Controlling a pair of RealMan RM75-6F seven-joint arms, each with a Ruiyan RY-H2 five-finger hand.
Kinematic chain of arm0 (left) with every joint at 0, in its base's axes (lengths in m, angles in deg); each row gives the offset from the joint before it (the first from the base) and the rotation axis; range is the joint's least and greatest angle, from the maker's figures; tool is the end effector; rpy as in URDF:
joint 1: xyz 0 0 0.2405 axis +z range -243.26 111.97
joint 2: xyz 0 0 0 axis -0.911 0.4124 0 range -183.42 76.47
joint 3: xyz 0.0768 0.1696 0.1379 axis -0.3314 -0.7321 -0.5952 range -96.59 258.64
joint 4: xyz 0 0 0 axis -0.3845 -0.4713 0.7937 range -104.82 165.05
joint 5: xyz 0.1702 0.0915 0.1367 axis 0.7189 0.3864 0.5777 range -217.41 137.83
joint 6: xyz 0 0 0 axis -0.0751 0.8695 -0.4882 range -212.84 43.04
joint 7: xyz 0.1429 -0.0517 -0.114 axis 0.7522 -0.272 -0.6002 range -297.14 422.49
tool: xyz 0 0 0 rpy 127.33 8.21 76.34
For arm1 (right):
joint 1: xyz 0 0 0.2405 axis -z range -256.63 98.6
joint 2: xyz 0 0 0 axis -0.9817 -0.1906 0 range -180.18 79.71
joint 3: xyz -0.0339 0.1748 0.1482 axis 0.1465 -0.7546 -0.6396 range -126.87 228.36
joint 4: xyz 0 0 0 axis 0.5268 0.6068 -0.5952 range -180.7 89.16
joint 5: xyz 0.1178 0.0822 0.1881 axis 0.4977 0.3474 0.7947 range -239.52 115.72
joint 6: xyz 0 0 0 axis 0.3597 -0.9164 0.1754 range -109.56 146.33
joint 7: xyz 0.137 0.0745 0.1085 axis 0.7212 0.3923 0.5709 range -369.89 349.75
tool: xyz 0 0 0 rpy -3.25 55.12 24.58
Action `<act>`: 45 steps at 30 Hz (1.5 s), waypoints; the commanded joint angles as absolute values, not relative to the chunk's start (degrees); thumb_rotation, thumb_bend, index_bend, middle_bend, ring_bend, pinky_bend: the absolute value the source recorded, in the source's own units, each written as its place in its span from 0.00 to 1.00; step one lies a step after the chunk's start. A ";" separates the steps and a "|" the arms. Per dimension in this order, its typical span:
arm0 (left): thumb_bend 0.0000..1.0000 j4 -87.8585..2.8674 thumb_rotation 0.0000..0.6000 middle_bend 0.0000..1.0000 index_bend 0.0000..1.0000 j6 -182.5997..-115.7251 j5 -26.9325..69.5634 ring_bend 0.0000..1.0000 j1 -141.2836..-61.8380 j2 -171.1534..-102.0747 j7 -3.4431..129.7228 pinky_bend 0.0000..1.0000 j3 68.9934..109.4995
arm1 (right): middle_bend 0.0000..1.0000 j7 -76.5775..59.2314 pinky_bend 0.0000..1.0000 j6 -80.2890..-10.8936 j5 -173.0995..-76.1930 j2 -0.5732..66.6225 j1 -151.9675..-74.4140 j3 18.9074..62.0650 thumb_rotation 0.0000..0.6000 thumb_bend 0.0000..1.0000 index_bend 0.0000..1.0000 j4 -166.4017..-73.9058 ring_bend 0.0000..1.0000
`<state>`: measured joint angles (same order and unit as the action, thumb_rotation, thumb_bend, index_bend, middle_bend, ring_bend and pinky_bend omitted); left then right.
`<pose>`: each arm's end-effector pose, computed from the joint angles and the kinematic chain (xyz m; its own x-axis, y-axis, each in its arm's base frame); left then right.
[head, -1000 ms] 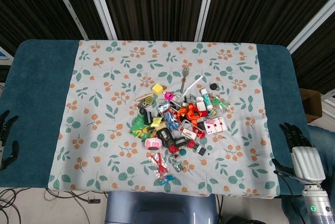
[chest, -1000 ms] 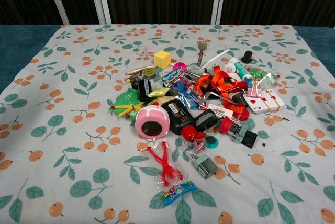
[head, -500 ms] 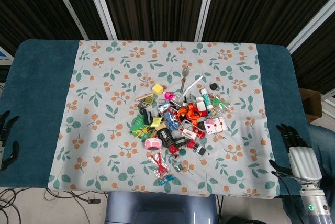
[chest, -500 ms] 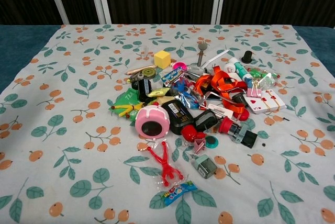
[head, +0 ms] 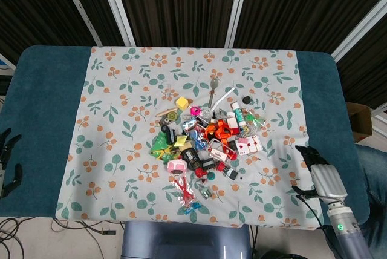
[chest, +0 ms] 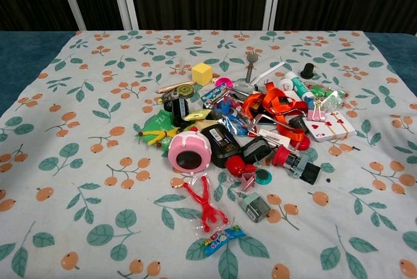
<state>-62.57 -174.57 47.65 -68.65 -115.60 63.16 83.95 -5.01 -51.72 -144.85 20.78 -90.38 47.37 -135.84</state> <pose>-0.2980 0.2175 0.1461 0.4297 -0.0675 0.9005 0.9024 -0.0047 -0.4309 -0.2890 -0.2567 0.0482 0.2367 -0.2278 0.9445 -0.9715 -0.0457 0.2325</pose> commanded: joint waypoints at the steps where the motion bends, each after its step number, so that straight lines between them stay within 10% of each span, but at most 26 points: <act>1: 0.58 -62.67 1.00 0.00 0.10 -174.56 47.45 0.03 -68.58 -115.50 63.06 0.07 83.96 | 0.16 -5.45 0.24 -47.23 -140.53 21.11 -93.28 45.68 1.00 0.20 0.11 -139.46 0.08; 45: 0.58 -63.94 1.00 0.00 0.10 -173.19 44.71 0.03 -68.48 -114.77 62.44 0.07 84.73 | 0.38 -27.67 0.24 -48.29 -130.04 46.75 -98.99 43.67 1.00 0.25 0.31 -138.61 0.11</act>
<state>-63.94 -173.19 44.70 -68.47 -114.77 62.43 84.73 -27.45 -48.31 -130.34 46.42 -98.77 43.94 -138.83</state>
